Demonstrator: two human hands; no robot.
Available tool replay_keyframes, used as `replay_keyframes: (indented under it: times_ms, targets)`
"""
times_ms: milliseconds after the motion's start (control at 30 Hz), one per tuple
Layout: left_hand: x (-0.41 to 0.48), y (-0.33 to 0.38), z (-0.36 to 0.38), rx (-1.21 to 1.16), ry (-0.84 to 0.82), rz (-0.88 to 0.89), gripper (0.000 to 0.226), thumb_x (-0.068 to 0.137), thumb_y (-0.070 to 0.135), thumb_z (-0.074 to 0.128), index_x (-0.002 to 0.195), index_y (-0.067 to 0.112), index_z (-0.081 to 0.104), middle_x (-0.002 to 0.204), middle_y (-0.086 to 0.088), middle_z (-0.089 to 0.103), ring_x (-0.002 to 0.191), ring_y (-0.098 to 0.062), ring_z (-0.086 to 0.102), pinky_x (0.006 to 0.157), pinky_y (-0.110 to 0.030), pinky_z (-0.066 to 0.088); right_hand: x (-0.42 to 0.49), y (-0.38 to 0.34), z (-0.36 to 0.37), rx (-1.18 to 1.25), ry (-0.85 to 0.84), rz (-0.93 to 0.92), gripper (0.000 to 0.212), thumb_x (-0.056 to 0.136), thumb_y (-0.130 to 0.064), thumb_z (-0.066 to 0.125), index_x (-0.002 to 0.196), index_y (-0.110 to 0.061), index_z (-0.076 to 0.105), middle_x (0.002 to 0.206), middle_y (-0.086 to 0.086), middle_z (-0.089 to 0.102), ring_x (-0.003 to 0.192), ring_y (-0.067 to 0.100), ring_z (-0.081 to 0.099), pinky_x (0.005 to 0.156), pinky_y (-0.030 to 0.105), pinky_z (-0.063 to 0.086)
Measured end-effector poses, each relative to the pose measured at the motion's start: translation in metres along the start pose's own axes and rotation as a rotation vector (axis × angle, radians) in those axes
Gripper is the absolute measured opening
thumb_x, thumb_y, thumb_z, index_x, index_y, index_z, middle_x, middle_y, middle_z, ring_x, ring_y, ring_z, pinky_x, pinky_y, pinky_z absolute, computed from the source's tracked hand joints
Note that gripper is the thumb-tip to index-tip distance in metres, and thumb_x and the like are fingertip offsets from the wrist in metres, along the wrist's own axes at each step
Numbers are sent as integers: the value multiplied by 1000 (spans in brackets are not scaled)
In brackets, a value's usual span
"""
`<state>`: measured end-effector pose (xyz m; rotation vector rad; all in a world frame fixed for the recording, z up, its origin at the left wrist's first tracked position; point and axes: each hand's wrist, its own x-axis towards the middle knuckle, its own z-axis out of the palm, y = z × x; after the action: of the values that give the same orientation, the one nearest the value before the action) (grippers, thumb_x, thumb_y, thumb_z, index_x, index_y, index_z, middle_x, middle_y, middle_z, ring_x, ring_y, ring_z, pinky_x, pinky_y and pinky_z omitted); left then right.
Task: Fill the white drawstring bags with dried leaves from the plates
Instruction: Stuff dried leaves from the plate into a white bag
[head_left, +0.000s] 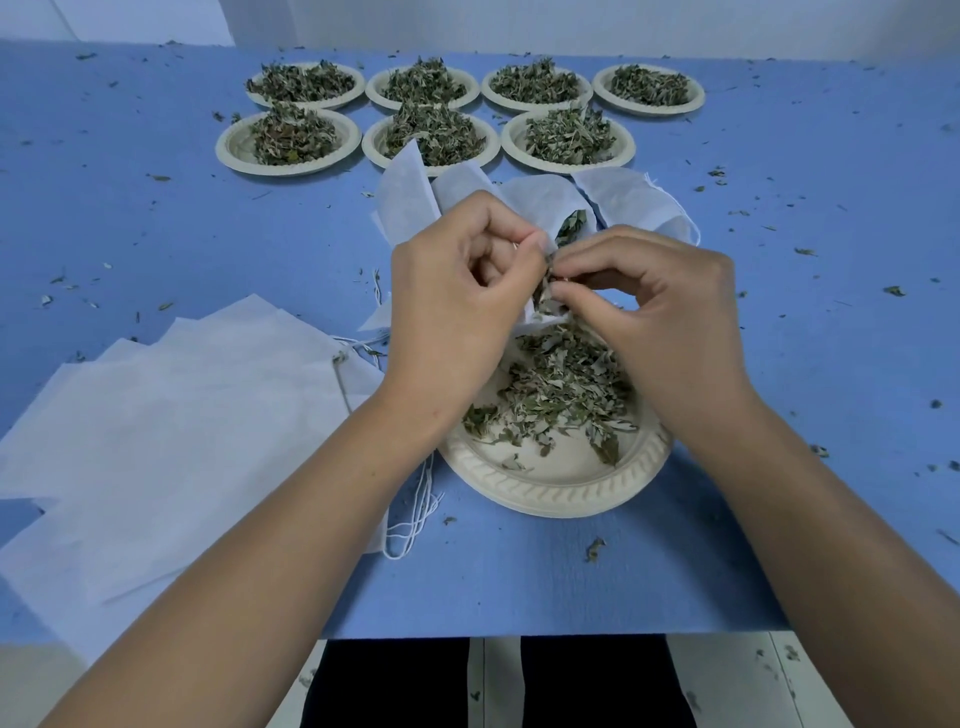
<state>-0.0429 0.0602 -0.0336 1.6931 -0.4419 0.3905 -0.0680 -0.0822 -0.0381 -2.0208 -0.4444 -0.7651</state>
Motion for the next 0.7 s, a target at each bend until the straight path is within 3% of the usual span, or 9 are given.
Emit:
replay_keyframes:
  times_ms: [100,333,500,700]
  targets:
    - [1,-1,-1,2,32,-1,13,90,8,66,78,12,63,52,6,52,46,-1,42,51,-13,34,0,-1,-2,16,42,-42,16,81,2,74,97,-1,72,90,9,67,84,13,67,78,25,55]
    - [-1,0,0,-38,-22,23,10,89,5,65,79,6,64,55,3,55,50,-2,46,53,-14,37,-1,-1,2,-75,0,-146,7,81,5,71,86,1,74,86,8,72,81,15,68,76,27,55]
    - [4,-3,-3,-38,101,-6,12,90,10,66,79,13,64,53,5,52,48,-1,42,51,-13,34,1,-3,-2,232,-67,-6,20,83,8,68,100,-1,69,102,15,64,98,22,65,84,30,55]
    - [3,-1,-1,-52,101,-15,17,91,11,66,76,19,62,52,8,51,47,0,41,51,-12,33,-2,-8,3,510,65,133,33,76,13,71,91,-9,51,88,6,53,88,24,69,79,30,56]
